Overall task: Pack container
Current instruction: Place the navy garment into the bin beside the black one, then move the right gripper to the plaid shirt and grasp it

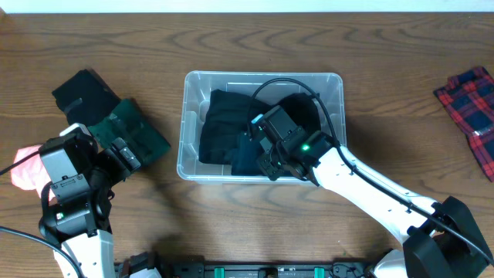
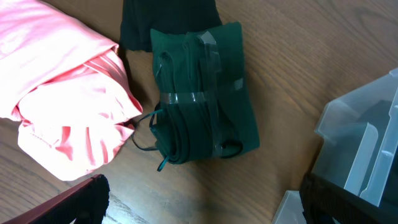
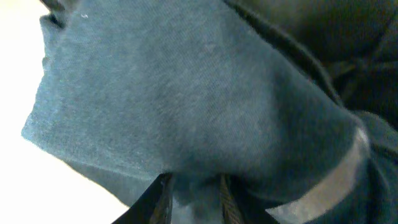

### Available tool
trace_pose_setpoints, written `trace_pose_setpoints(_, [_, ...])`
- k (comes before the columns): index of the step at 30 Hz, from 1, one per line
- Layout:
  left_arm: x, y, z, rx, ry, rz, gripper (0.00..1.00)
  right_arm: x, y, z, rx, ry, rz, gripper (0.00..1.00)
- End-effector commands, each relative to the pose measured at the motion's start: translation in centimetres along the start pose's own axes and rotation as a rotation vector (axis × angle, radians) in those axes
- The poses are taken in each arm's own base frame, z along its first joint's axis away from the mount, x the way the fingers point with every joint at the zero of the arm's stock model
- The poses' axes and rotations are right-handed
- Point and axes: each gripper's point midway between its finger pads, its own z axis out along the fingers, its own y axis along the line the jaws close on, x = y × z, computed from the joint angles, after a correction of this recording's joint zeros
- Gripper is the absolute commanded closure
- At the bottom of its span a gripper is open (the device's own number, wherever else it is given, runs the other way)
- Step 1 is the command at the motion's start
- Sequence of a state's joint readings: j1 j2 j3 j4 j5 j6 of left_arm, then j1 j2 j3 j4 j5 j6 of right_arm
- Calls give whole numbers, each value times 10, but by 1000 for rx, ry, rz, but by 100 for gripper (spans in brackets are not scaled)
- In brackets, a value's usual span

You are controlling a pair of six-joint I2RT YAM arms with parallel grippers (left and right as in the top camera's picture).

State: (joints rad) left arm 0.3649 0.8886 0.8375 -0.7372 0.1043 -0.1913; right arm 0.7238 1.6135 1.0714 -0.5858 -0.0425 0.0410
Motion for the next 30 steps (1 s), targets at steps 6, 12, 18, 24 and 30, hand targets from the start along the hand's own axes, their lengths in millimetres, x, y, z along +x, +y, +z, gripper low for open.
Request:
trace_pose_setpoints(6, [-9, 1, -5, -9, -23, -16, 2, -16, -27, -4, 164, -63, 7, 84])
trace_pose_setpoints(12, [-9, 1, -5, -9, -24, -16, 2, -46, -27, -59, 179, -220, -40, 79])
trace_pose_setpoints(18, [-9, 1, -5, -9, -23, -16, 2, -54, -112, -164, 559, -446, 194, 51])
trace_pose_setpoints(24, [-8, 1, -5, -9, -22, -16, 2, 11, -253, -227, 940, -368, 447, 21])
trace_pose_setpoints(30, [-8, 1, -5, -9, -20, -16, 2, 90, -355, -208, 969, -60, 368, 13])
